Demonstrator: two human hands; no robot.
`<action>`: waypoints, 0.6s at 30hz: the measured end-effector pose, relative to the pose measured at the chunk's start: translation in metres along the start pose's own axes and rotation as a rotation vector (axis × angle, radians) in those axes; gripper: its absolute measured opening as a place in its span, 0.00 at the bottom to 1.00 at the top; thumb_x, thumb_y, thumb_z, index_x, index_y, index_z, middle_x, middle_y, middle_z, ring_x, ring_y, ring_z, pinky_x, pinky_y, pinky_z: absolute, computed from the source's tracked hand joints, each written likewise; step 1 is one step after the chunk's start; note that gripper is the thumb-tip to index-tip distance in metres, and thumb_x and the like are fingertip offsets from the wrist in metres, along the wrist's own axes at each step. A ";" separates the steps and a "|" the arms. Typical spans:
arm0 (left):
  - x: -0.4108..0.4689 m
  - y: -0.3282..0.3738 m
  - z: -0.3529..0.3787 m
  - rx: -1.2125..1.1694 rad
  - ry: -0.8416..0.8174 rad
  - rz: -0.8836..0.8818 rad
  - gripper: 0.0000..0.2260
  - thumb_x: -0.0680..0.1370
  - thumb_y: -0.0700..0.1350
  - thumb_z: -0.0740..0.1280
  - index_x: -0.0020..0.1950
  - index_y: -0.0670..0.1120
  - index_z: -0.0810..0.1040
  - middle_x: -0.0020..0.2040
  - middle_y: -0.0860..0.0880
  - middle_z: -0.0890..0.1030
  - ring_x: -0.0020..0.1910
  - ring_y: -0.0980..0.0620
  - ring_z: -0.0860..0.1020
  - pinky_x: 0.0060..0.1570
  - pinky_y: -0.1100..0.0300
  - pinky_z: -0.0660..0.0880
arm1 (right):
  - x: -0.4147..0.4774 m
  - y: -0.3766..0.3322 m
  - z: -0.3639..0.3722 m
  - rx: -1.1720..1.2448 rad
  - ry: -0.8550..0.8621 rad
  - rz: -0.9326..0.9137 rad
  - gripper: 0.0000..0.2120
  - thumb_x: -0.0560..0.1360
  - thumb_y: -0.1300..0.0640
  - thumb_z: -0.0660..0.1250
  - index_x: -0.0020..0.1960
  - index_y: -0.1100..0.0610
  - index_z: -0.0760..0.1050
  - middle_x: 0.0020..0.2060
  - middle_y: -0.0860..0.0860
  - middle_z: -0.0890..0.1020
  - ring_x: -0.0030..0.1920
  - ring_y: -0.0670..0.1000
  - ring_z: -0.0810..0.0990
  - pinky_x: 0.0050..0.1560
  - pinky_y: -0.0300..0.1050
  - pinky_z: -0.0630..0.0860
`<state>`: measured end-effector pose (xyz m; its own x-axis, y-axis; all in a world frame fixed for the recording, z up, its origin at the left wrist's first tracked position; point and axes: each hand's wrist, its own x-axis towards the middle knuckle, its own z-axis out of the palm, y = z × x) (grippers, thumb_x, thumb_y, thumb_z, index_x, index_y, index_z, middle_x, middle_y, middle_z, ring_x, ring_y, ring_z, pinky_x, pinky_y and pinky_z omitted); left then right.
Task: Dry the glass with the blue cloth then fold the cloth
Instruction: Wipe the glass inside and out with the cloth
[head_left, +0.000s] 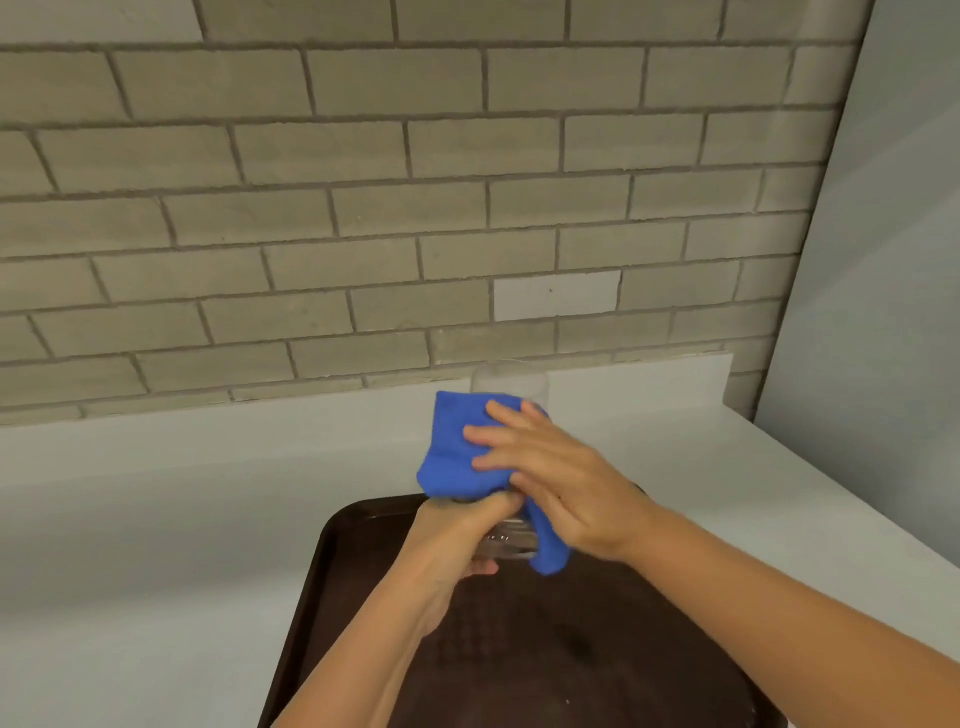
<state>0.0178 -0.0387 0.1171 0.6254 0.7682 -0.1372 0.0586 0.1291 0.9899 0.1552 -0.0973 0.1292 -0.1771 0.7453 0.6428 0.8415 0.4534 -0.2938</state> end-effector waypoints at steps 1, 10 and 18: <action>0.000 0.001 0.001 -0.038 -0.012 -0.025 0.12 0.68 0.48 0.71 0.48 0.45 0.80 0.37 0.49 0.84 0.35 0.54 0.81 0.32 0.60 0.73 | 0.010 0.004 -0.004 0.018 0.053 0.057 0.14 0.76 0.66 0.54 0.58 0.63 0.74 0.64 0.51 0.69 0.72 0.54 0.59 0.74 0.45 0.50; 0.005 0.007 -0.004 -0.321 -0.221 0.074 0.13 0.60 0.51 0.73 0.42 0.48 0.85 0.37 0.47 0.84 0.37 0.52 0.81 0.43 0.54 0.75 | -0.005 -0.040 0.040 0.478 0.563 0.266 0.16 0.76 0.55 0.52 0.58 0.46 0.73 0.68 0.41 0.69 0.72 0.44 0.58 0.71 0.38 0.56; 0.005 0.013 0.000 -0.402 -0.253 0.123 0.13 0.61 0.49 0.74 0.40 0.44 0.85 0.39 0.44 0.86 0.38 0.49 0.84 0.34 0.58 0.79 | 0.040 -0.031 0.001 0.675 0.552 0.505 0.16 0.78 0.57 0.54 0.56 0.35 0.65 0.70 0.42 0.63 0.68 0.37 0.61 0.60 0.20 0.60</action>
<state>0.0217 -0.0329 0.1293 0.7809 0.6232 0.0424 -0.3019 0.3172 0.8990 0.1216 -0.0807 0.1631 0.5256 0.6738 0.5194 0.2570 0.4563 -0.8519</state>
